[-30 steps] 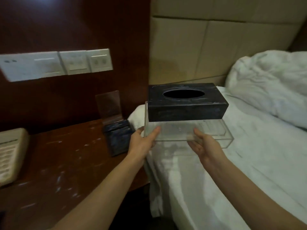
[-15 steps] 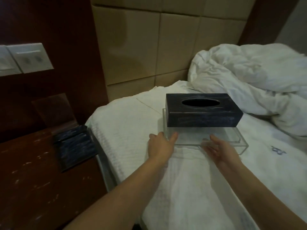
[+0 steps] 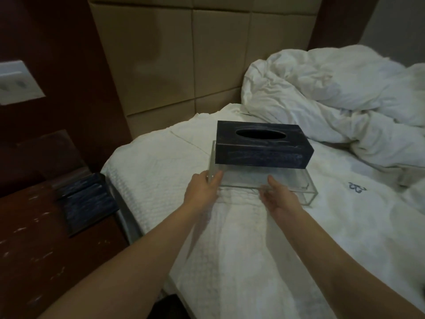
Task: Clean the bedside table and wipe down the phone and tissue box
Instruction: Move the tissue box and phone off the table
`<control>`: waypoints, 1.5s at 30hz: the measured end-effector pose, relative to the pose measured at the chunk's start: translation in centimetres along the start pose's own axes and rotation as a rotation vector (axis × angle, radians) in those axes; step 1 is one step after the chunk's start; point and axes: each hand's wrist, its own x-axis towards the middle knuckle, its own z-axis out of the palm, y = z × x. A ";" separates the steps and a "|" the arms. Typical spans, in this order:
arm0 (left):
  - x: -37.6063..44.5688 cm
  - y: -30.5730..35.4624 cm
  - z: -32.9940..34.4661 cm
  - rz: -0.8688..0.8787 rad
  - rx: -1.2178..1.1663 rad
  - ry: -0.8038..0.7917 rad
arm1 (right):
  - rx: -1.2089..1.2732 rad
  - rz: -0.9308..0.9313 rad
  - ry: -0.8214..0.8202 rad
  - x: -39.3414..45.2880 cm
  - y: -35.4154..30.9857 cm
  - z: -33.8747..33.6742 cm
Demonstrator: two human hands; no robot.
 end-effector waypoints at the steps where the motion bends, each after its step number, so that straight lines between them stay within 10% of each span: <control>1: -0.4 -0.3 -0.6 0.005 -0.001 -0.011 | -0.024 0.036 -0.004 -0.8 0.0 0.3; 8: -3.8 -5.0 -7.9 0.011 0.019 0.184 | -0.587 0.120 -0.503 -9.5 6.9 7.0; 27: -1.5 -23.6 -29.7 -0.291 -0.081 0.610 | -1.371 -0.582 -0.667 -10.4 23.2 22.1; 31: 2.3 -24.7 -31.7 -0.275 -0.189 0.612 | -1.575 -0.500 -0.725 -9.3 23.5 22.8; 39: 5.7 -25.1 -32.6 -0.178 0.062 0.542 | -1.235 -0.103 -0.773 -8.8 23.1 23.6; 45: 4.6 -23.4 -32.1 0.002 0.207 0.656 | -1.009 -0.160 -0.702 -9.5 19.5 20.7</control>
